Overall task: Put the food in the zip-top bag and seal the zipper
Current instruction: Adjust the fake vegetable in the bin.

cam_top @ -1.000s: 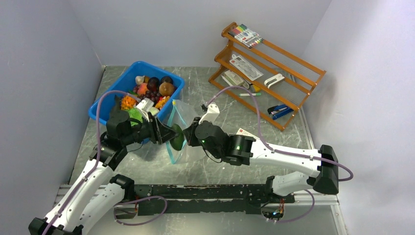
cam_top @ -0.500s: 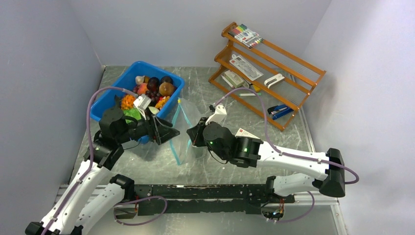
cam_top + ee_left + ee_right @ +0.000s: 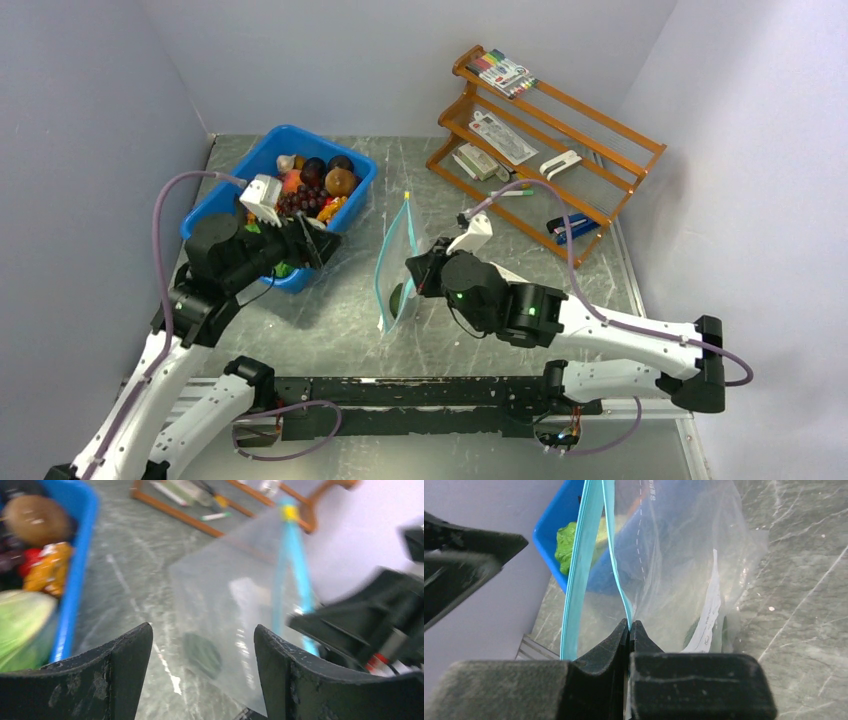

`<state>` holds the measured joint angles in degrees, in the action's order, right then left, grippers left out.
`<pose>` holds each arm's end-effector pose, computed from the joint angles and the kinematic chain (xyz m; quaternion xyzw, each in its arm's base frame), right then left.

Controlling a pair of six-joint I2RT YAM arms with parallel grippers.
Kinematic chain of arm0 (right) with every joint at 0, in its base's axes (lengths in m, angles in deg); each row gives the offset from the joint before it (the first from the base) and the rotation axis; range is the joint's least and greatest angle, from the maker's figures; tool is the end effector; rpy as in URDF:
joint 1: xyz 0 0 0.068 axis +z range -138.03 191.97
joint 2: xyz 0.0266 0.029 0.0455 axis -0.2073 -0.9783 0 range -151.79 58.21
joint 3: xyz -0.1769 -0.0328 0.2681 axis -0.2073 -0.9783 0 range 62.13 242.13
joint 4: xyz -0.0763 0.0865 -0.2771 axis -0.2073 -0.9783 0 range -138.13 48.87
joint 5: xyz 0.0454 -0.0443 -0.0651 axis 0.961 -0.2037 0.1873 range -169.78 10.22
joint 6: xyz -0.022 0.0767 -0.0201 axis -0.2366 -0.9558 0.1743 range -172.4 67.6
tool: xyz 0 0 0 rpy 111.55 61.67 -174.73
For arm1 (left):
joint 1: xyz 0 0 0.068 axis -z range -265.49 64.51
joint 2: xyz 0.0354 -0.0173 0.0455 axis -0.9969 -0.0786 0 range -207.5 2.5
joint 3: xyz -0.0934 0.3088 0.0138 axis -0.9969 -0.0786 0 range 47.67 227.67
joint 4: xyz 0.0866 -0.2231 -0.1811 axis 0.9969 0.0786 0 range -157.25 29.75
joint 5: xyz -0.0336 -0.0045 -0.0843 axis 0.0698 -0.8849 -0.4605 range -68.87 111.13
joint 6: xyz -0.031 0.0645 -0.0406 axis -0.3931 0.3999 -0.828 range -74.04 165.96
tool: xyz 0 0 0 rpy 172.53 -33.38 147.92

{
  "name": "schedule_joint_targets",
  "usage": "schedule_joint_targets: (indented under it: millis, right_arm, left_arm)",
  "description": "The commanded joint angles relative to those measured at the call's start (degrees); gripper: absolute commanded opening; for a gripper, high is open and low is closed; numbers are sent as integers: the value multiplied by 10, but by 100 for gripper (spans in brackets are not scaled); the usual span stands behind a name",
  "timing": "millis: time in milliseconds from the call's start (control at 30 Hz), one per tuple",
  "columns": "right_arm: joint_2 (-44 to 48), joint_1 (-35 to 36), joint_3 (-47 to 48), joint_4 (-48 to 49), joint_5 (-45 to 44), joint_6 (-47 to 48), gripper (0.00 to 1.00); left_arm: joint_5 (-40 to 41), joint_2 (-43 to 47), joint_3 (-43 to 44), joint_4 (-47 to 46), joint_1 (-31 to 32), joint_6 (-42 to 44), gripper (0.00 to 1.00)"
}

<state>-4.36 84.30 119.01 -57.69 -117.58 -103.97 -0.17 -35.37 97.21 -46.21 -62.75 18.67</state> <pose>0.1286 0.2591 0.3754 0.0360 0.8051 0.3390 0.4853 0.1538 -0.0926 0.4008 0.0898 0.7535 -0.3966 0.5166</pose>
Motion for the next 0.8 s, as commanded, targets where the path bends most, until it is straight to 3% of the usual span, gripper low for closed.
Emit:
schedule_joint_targets:
  millis: [0,133,400,500,600,767]
  right_arm:
    - [33,-3,-23,-7,-23,-1,0]
    - [39,-3,-27,-8,-25,5,0]
    - [63,-3,-32,-18,-29,19,0]
    - [71,-3,-34,-19,-31,23,0]
    - [76,-3,-34,-24,-34,25,0]
    - [83,-3,-47,-21,-37,22,0]
  left_arm:
    - [227,-76,36,87,3,0,72]
    - [296,-150,59,90,3,-2,66]
    - [389,-248,117,100,-16,-22,65]
    - [424,-271,134,125,-30,-47,72]
    - [444,-269,134,152,-43,-129,78]
    - [476,-257,135,241,-51,-342,74]
